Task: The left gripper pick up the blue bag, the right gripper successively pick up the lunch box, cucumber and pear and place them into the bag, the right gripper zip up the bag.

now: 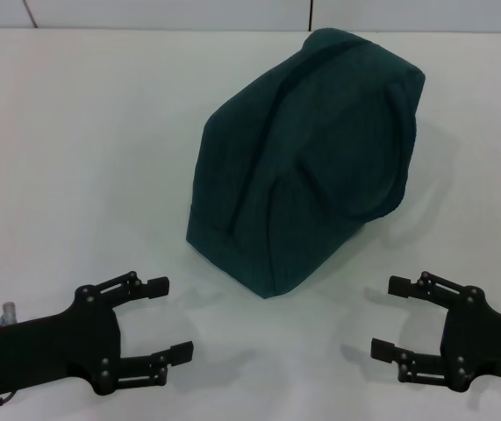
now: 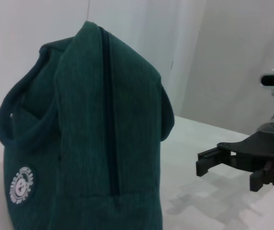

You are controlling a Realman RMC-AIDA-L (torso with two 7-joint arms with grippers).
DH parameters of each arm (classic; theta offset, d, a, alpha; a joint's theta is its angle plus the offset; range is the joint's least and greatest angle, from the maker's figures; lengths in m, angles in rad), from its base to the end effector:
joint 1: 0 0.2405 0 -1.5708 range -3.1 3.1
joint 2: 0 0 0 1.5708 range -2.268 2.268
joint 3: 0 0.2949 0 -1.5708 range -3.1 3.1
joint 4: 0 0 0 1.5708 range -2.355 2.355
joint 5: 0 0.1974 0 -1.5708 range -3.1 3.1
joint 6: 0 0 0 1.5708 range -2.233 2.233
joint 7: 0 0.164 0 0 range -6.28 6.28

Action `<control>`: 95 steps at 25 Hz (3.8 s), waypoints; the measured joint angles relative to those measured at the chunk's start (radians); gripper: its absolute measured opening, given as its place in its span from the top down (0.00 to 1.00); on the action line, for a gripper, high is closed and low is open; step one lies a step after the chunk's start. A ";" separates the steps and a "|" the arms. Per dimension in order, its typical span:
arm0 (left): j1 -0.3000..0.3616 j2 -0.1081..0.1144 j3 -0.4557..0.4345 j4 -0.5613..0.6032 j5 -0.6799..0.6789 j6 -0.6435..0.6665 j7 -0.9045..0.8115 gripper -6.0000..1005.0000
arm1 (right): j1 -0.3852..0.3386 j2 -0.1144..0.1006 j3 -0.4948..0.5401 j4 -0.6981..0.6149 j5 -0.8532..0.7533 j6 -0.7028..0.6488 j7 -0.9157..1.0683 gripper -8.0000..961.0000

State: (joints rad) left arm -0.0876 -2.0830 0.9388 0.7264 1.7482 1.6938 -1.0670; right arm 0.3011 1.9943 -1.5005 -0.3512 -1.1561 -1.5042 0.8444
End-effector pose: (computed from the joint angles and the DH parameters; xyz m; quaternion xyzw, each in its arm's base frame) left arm -0.3373 0.2026 -0.0414 -0.9336 -0.1807 -0.2742 0.1434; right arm 0.3097 0.2467 -0.0794 -0.9304 0.1454 0.3143 0.1199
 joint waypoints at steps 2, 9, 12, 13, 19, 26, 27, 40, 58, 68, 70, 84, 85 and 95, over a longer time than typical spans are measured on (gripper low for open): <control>-0.001 0.000 -0.001 0.000 0.000 0.015 0.001 0.12 | 0.000 0.000 -0.002 0.000 -0.001 -0.003 -0.009 0.11; -0.004 0.000 -0.004 0.003 -0.007 0.042 0.002 0.12 | -0.001 0.000 -0.004 0.001 -0.003 -0.009 -0.031 0.11; -0.008 0.000 -0.004 0.004 -0.007 0.042 0.004 0.12 | -0.001 0.000 -0.004 0.001 -0.004 -0.009 -0.031 0.11; -0.011 0.000 -0.004 0.003 -0.007 0.042 0.004 0.12 | -0.001 0.000 -0.004 0.001 -0.004 -0.009 -0.031 0.11; -0.019 0.000 -0.005 0.005 -0.003 0.041 0.005 0.12 | -0.001 0.000 -0.004 0.001 -0.004 -0.010 -0.031 0.11; -0.020 0.000 -0.005 0.005 -0.003 0.041 0.005 0.12 | -0.001 0.002 -0.004 0.000 -0.004 -0.010 -0.031 0.11; -0.020 0.000 -0.005 0.005 -0.003 0.041 0.005 0.12 | -0.001 0.002 -0.004 0.000 -0.004 -0.010 -0.031 0.11; -0.025 0.002 -0.005 0.005 -0.003 0.041 0.005 0.12 | 0.000 0.004 -0.002 -0.001 -0.004 -0.010 -0.031 0.11; -0.028 0.002 -0.005 0.005 -0.004 0.044 0.005 0.12 | 0.000 0.007 0.000 0.000 -0.004 -0.010 -0.032 0.11; -0.029 0.002 -0.005 0.005 -0.004 0.044 0.005 0.12 | 0.000 0.007 0.002 0.000 -0.004 -0.010 -0.033 0.11; -0.029 0.002 -0.005 0.005 -0.004 0.045 0.005 0.12 | 0.000 0.007 0.002 0.000 -0.004 -0.010 -0.033 0.11; -0.032 0.002 0.000 0.005 -0.004 0.048 0.005 0.12 | -0.002 0.007 0.002 0.002 -0.003 -0.010 -0.033 0.11; -0.032 0.002 0.000 0.005 -0.004 0.048 0.005 0.12 | -0.002 0.007 0.002 0.002 -0.003 -0.010 -0.033 0.11; -0.038 0.002 0.000 0.005 -0.003 0.049 0.005 0.12 | -0.002 0.007 0.002 0.001 -0.002 -0.010 -0.033 0.11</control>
State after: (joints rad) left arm -0.1253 -2.0815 0.9388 0.7316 1.7455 1.7426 -1.0616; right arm 0.2991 2.0017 -1.4986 -0.3497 -1.1585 -1.5140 0.8114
